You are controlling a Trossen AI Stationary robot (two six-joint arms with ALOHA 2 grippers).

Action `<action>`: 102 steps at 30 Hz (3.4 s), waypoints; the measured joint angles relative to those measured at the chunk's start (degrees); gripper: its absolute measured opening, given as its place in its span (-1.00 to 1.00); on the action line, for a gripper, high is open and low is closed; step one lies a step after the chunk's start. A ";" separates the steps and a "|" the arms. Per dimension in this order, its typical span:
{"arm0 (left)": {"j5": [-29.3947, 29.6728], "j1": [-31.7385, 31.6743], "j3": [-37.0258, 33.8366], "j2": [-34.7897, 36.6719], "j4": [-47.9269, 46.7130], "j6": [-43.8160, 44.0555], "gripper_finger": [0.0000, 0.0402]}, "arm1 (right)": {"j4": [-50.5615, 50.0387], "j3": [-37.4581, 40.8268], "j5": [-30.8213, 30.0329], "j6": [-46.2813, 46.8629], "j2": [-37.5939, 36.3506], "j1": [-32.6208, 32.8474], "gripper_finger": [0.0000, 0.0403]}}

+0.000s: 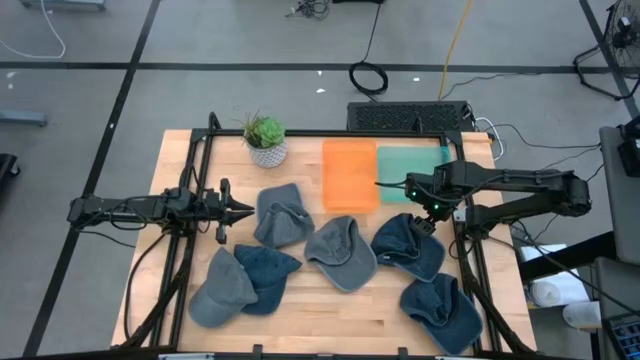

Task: Pick & Place hat
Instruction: Put the top right blue cap in the blue bin

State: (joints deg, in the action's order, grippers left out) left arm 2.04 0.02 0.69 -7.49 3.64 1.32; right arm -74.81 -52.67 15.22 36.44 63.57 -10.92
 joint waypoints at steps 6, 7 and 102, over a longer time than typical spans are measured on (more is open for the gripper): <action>0.00 0.00 0.00 -0.01 0.00 0.00 -0.74 | 2.94 3.63 -0.02 -0.02 -0.05 0.00 0.44; 0.00 -0.01 0.00 0.00 0.00 0.02 -0.74 | 3.73 4.14 -0.03 -0.02 -0.07 0.00 0.44; 0.00 -0.01 0.00 0.00 -0.02 0.00 -0.74 | 18.38 18.85 10.31 7.67 -12.90 0.13 -1.00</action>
State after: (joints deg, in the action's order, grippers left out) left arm 2.04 0.01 0.69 -7.49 3.62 1.32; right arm -56.43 -33.82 25.52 44.12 50.68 -10.79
